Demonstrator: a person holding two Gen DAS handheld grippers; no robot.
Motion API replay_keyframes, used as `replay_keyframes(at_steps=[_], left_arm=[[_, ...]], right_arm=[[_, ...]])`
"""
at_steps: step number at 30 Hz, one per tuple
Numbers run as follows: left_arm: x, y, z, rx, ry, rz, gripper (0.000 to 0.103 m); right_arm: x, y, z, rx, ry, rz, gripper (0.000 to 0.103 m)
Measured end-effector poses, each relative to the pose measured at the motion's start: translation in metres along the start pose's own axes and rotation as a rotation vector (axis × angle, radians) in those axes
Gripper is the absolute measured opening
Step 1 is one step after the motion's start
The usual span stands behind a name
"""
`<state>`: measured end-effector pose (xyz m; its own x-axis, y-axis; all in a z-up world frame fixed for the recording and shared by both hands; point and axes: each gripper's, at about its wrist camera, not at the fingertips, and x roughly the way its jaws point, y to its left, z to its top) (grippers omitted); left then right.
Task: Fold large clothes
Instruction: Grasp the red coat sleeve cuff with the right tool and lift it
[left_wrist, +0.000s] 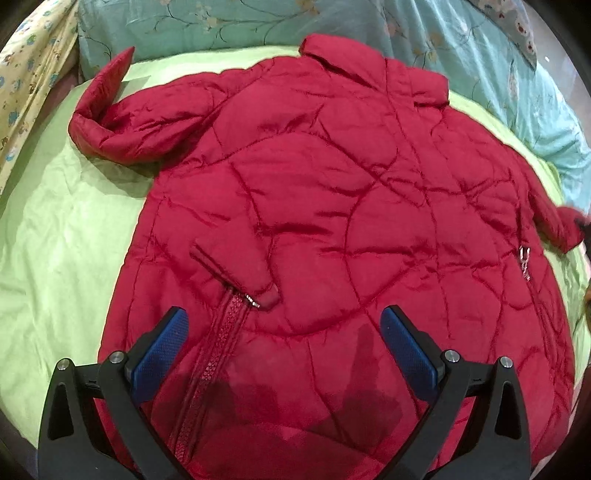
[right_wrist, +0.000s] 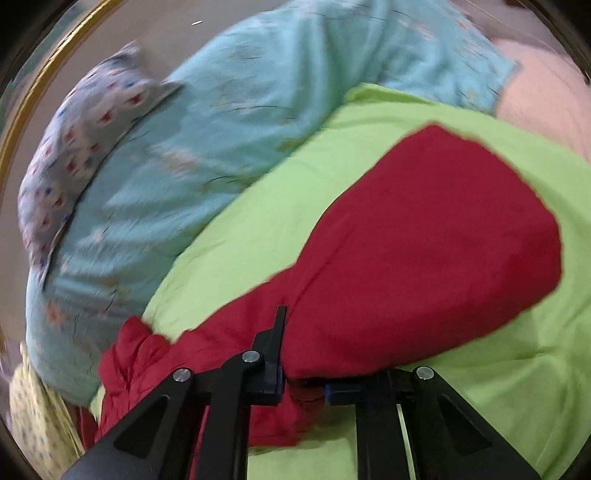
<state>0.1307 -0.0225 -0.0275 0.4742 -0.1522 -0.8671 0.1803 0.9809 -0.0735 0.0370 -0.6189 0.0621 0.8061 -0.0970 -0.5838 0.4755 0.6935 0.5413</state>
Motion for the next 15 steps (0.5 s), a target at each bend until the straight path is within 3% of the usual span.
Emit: replay_keyframes(at_steps=[7,12,15], left_arm=[[-0.004,0.01,0.0,-0.017,0.008,-0.025,0.103],[-0.009,0.017,0.003,-0.021,0.034,-0.082,0.103],[-0.013,0.024,0.004,-0.028,0.034,-0.123,0.103]], right_arm=[[-0.002,0.111,-0.027,-0.21,0.04,0.151,0.013],[0.018,0.196,-0.069,-0.332,0.143,0.295,0.013],[0.033,0.241,-0.099,-0.409,0.21,0.334,0.013]])
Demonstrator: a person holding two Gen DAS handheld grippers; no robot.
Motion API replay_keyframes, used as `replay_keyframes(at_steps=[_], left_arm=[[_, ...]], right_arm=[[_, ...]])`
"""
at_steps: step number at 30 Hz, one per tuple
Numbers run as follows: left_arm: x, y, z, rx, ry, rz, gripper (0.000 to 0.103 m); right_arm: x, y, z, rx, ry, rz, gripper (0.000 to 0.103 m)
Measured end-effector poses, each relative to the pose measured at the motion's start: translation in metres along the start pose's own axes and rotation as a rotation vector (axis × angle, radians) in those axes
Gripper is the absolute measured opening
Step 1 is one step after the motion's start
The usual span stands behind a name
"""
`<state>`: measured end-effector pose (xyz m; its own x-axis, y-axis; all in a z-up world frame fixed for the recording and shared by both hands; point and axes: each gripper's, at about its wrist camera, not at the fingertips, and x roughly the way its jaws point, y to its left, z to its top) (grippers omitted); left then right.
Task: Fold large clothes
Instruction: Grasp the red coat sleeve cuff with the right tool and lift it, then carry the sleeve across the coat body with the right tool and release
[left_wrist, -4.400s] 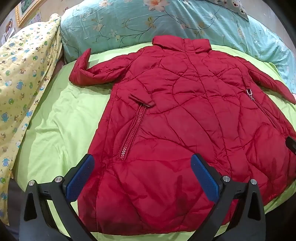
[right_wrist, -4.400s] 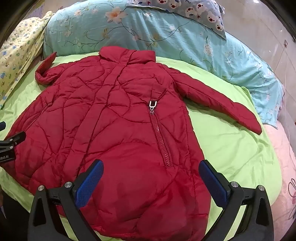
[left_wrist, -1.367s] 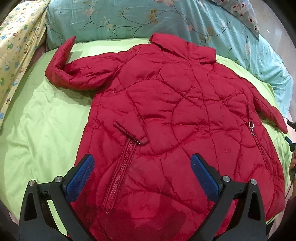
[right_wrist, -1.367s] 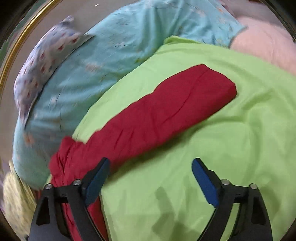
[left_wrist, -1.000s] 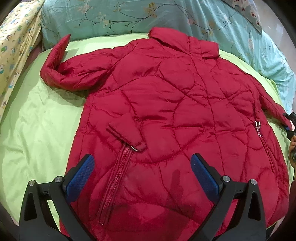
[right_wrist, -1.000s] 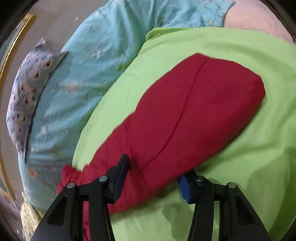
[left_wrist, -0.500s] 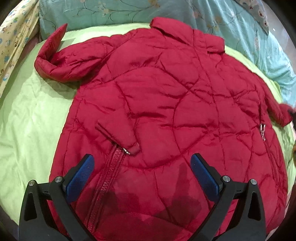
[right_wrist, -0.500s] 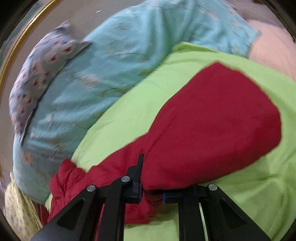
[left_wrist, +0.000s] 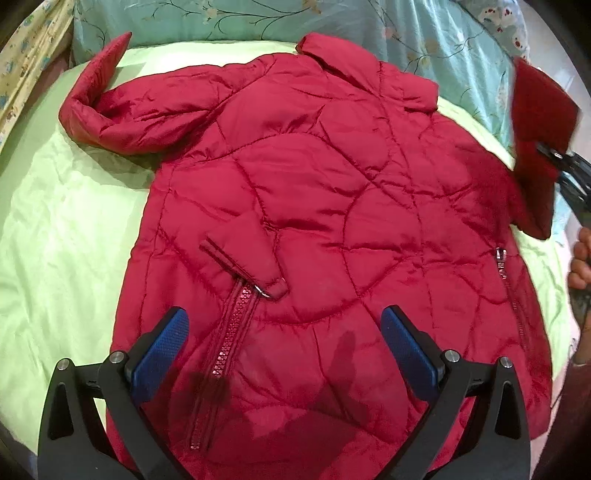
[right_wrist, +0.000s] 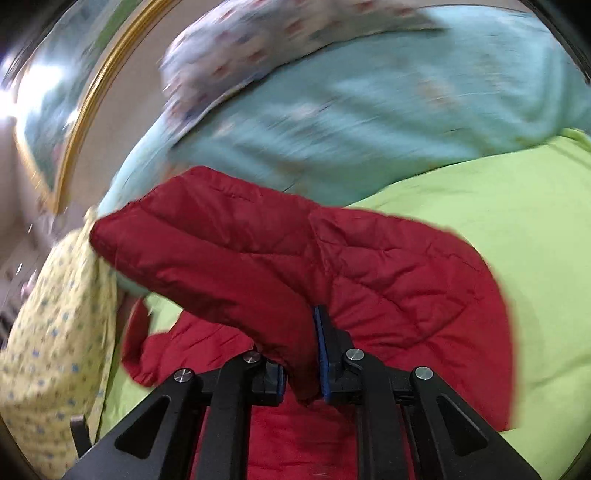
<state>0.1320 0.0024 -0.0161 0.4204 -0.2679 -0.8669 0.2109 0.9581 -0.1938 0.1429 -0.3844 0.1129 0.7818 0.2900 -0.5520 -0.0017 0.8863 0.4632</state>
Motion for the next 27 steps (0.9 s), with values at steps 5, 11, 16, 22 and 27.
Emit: replay_keyframes(at_steps=[5,11,16,22,27], left_arm=[[-0.009,0.013,0.003,-0.013,-0.025,-0.031,0.103],[-0.014,0.025,0.007,-0.025,-0.04,-0.076,0.103],[-0.012,0.034,0.021,-0.069,-0.028,-0.201,0.103],[-0.006,0.043,0.076,-0.138,-0.031,-0.401,0.103],[0.023,0.034,0.128,-0.176,0.021,-0.53,0.103]], right_arm=[[0.05,0.049,-0.02,-0.083,0.096,0.026,0.013],[0.088,0.081,-0.049,-0.136,0.168,0.046,0.013],[0.116,0.111,-0.069,-0.222,0.195,0.048,0.014],[0.135,0.124,-0.1,-0.344,0.218,0.02,0.021],[0.136,0.129,-0.108,-0.388,0.211,0.001,0.022]])
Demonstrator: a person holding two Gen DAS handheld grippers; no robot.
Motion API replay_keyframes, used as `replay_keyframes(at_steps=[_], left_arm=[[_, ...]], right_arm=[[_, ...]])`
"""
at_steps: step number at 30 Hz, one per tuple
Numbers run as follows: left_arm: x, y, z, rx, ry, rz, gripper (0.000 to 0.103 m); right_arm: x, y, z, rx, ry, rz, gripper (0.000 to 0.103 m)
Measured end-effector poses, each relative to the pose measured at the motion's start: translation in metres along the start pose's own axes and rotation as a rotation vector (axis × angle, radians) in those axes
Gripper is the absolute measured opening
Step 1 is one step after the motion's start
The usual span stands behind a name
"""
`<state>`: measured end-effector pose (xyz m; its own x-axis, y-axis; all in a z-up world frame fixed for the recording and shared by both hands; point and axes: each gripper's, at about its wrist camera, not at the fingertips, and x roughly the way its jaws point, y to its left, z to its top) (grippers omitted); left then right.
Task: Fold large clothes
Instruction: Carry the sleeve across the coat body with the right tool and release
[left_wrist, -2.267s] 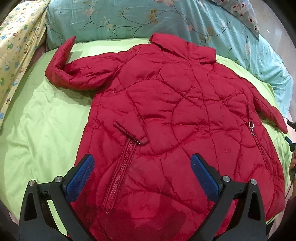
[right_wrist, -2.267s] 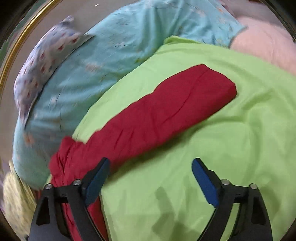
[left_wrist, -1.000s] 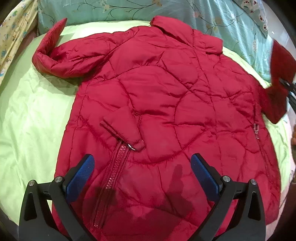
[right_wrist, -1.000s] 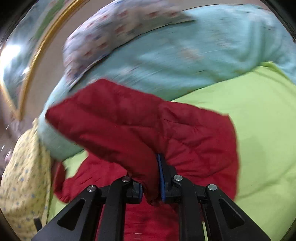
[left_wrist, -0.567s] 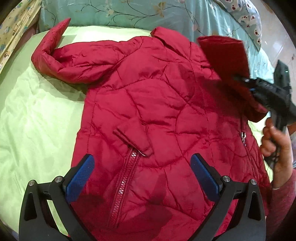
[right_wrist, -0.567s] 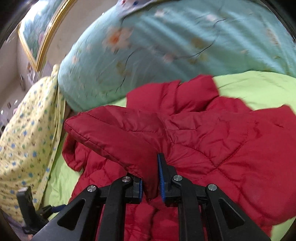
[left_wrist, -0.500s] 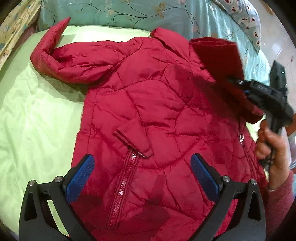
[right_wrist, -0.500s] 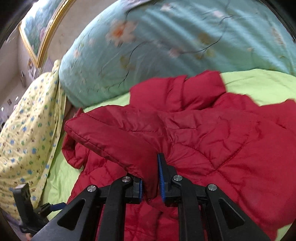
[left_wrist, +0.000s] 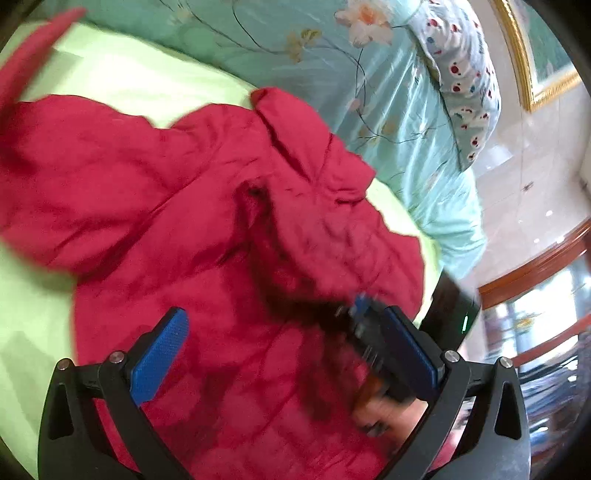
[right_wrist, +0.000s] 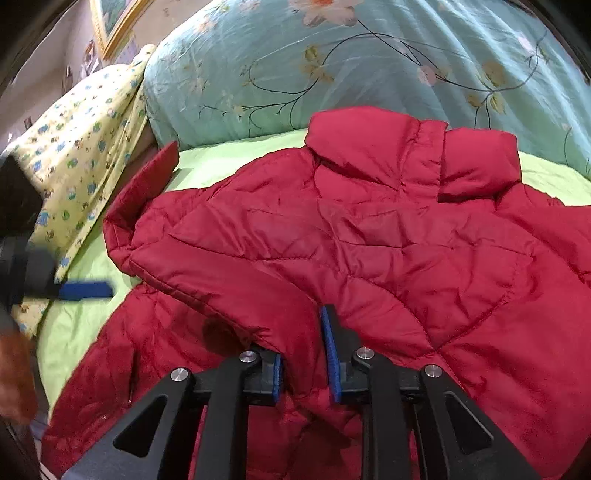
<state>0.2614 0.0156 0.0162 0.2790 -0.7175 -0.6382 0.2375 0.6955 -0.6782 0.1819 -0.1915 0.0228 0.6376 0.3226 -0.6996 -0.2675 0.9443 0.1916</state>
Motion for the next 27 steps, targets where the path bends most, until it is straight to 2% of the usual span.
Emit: replay_keyframes(at_steps=[4,5,6,7,8,9,11,13,14,19,22,26,27], left_arm=[[0.043,0.0,0.028,-0.039,0.077,-0.039,0.103],[0.051,0.002,0.031,-0.043,0.092,-0.034,0.093],[0.058,0.006,0.031,-0.047,0.106,-0.031,0.071],[0.063,0.007,0.03,-0.048,0.123,-0.033,0.057],[0.069,0.007,0.031,-0.047,0.14,-0.034,0.033],[0.07,0.008,0.03,-0.043,0.14,-0.027,0.023],[0.068,0.009,0.03,-0.032,0.127,-0.031,0.016],[0.063,0.012,0.031,-0.027,0.113,-0.028,0.014],[0.059,0.014,0.031,-0.02,0.103,-0.019,0.013],[0.039,0.022,0.029,0.052,0.047,0.089,0.012],[0.028,0.02,0.025,0.147,0.011,0.208,0.012],[0.03,0.01,0.016,0.252,-0.006,0.326,0.013],[0.029,0.005,0.013,0.276,-0.016,0.364,0.019]], right_arm=[[0.001,0.002,0.0,-0.011,-0.004,-0.012,0.022],[0.001,0.002,-0.001,-0.011,-0.006,-0.013,0.022],[0.001,0.002,-0.001,-0.01,-0.004,-0.01,0.024],[0.001,0.002,-0.002,-0.006,-0.003,-0.006,0.026],[0.0,0.001,-0.003,-0.001,-0.001,-0.003,0.027],[-0.002,0.001,-0.005,0.003,0.002,-0.004,0.032],[-0.006,-0.001,-0.009,0.011,0.011,0.004,0.04],[-0.016,-0.006,-0.015,0.026,0.013,0.02,0.055],[-0.022,-0.009,-0.019,0.032,0.013,0.025,0.056],[-0.064,-0.044,-0.024,0.111,-0.041,-0.014,0.057],[-0.087,-0.074,-0.015,0.161,-0.107,-0.099,0.057],[-0.079,-0.112,0.0,0.227,-0.088,-0.179,0.059],[-0.072,-0.121,0.001,0.239,-0.07,-0.202,0.058]])
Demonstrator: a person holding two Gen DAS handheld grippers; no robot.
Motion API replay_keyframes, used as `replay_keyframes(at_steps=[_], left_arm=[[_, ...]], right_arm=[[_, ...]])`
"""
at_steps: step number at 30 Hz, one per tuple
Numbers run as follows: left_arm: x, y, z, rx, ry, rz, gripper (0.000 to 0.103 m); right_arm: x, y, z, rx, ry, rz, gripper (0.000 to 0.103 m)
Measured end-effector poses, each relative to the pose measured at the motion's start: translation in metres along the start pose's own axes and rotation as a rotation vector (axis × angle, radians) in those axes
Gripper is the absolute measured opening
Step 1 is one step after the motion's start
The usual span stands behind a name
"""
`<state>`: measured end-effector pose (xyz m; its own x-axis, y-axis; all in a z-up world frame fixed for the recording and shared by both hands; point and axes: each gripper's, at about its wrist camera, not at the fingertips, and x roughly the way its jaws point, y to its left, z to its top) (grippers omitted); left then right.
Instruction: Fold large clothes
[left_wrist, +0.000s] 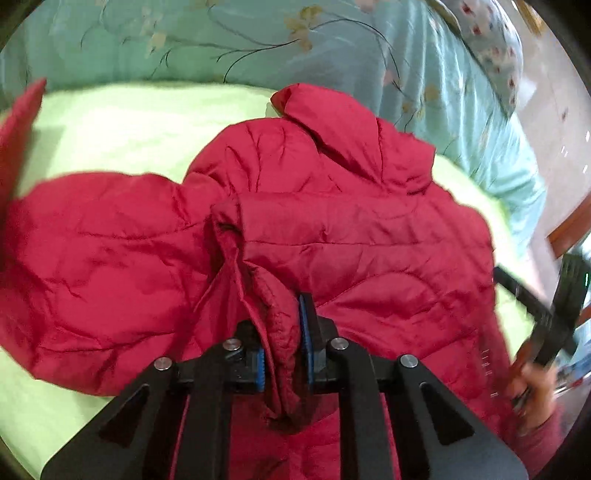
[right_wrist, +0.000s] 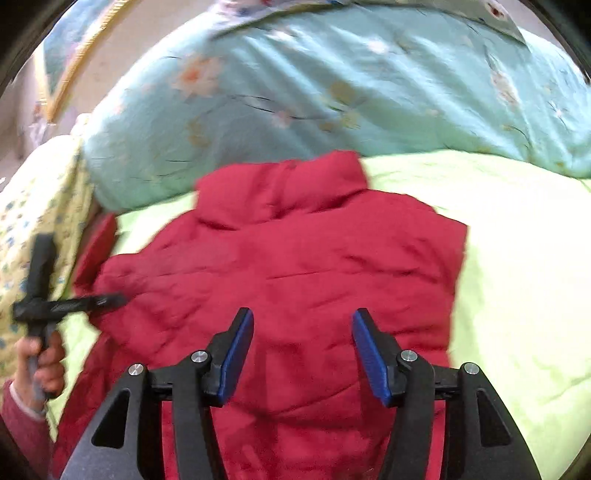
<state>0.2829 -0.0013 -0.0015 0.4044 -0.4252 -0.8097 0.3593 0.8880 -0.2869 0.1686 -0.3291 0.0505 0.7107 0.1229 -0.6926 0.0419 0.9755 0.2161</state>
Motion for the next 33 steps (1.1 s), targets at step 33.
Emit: replay_keyframes(at_steps=[33], left_arm=[[0.036,-0.018,-0.031,-0.001,0.008,0.009,0.029]], right_arm=[[0.071,0.04,-0.026,-0.122,0.187,-0.055,0.065]])
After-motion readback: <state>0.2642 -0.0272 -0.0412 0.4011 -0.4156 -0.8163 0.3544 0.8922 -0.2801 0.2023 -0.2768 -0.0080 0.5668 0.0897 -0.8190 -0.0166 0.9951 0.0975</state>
